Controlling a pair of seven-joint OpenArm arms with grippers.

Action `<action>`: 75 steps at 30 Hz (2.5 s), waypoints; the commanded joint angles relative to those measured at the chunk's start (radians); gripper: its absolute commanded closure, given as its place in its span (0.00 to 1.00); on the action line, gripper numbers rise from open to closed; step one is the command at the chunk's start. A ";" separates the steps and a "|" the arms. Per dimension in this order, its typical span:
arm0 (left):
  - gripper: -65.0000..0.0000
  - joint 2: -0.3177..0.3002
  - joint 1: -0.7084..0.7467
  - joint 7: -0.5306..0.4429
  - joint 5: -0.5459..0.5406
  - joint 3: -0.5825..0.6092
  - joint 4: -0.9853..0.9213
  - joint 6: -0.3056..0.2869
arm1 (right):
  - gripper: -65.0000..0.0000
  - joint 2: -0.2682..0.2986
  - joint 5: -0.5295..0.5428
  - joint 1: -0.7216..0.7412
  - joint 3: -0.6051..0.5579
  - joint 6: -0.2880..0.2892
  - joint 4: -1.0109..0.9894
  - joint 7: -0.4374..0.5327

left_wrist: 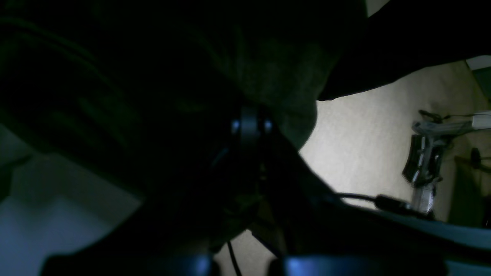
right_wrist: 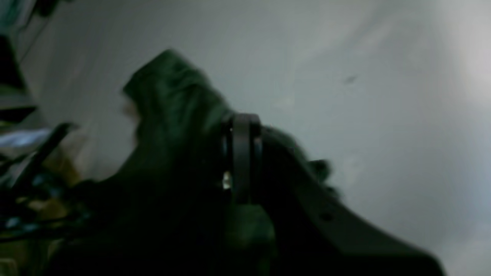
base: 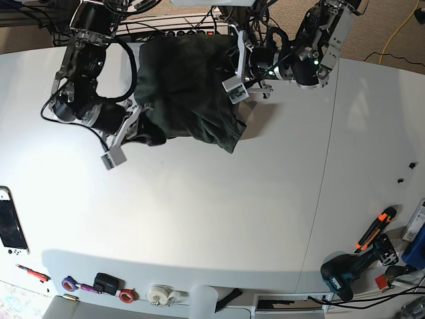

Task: Layout the t-shirt on the table in an organized manner, then fold the t-shirt properly

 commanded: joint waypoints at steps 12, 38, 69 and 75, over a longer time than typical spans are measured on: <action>1.00 0.000 -0.006 -0.025 0.038 -0.001 0.015 -0.003 | 1.00 0.008 -0.185 0.000 0.002 0.002 -0.118 0.134; 1.00 0.069 -0.335 -0.198 0.281 -0.001 -0.271 0.136 | 1.00 0.008 -0.199 0.019 0.200 0.002 -0.101 0.231; 1.00 -0.197 -0.529 -0.201 0.289 -0.002 -0.294 0.353 | 1.00 0.057 0.425 -0.038 -0.505 0.002 0.005 -0.014; 1.00 -0.196 -0.522 -0.209 0.291 -0.002 -0.294 0.356 | 1.00 0.058 0.291 -0.127 -0.565 0.002 0.005 -0.014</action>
